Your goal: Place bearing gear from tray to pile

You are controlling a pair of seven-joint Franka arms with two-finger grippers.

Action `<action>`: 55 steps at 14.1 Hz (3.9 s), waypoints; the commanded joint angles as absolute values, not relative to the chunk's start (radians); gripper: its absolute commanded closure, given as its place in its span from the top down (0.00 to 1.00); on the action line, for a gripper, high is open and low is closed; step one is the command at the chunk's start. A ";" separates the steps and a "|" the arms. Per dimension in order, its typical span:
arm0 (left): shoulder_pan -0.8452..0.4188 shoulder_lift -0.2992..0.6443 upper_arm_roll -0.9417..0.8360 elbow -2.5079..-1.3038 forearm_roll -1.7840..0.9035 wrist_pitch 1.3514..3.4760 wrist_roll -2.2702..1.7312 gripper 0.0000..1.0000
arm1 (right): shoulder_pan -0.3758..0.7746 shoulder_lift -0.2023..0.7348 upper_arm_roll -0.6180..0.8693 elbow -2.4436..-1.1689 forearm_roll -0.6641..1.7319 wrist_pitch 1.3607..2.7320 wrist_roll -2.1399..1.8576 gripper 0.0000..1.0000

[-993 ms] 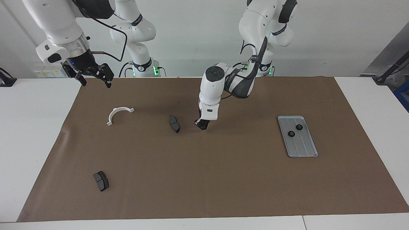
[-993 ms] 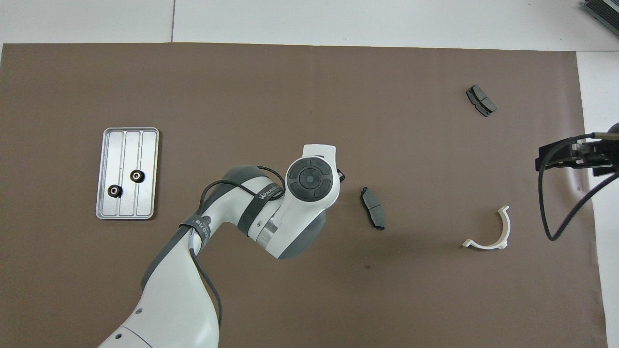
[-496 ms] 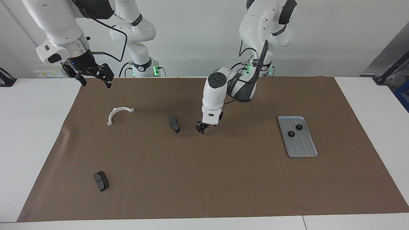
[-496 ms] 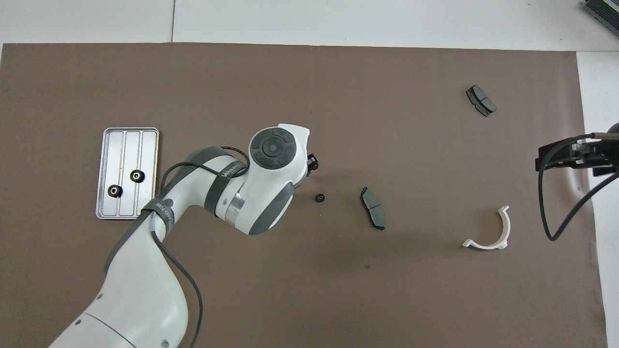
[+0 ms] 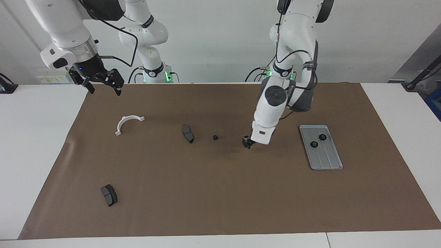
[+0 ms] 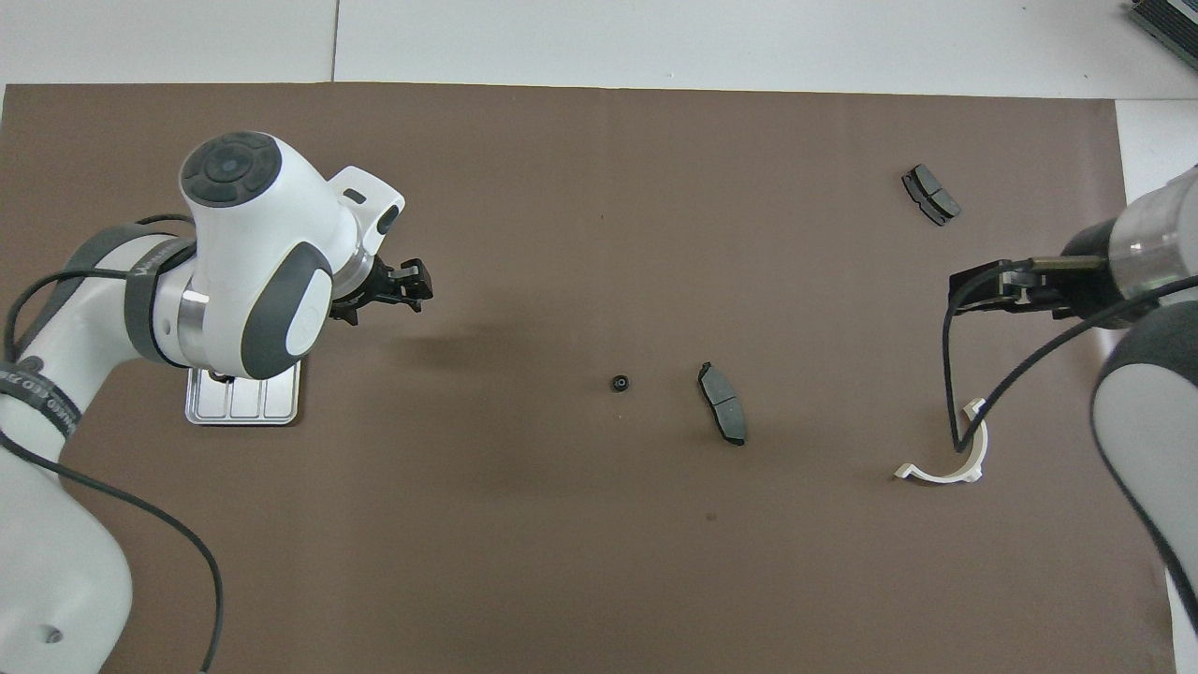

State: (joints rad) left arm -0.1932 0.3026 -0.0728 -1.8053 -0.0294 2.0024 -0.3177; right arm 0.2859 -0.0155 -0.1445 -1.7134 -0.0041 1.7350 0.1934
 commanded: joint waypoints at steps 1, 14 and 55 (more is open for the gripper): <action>-0.131 0.244 -0.081 -1.932 -0.035 2.040 -0.111 0.80 | 0.397 0.059 -0.144 -1.738 0.009 1.846 0.344 1.00; 0.077 0.219 -0.081 -2.083 -0.034 2.276 0.160 0.76 | 0.718 0.356 -0.144 -1.876 0.028 2.296 0.594 1.00; -0.520 0.202 -0.092 -1.980 -0.043 2.264 -1.119 0.23 | 0.278 0.308 -0.146 -1.905 0.026 2.373 0.249 0.00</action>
State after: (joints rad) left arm -0.4434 0.2140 -0.1118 -1.9641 -0.0317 2.2157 -1.0151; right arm 0.3361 0.2919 -0.1594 -1.9008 0.0160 2.3232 0.3143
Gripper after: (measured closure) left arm 0.652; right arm 0.767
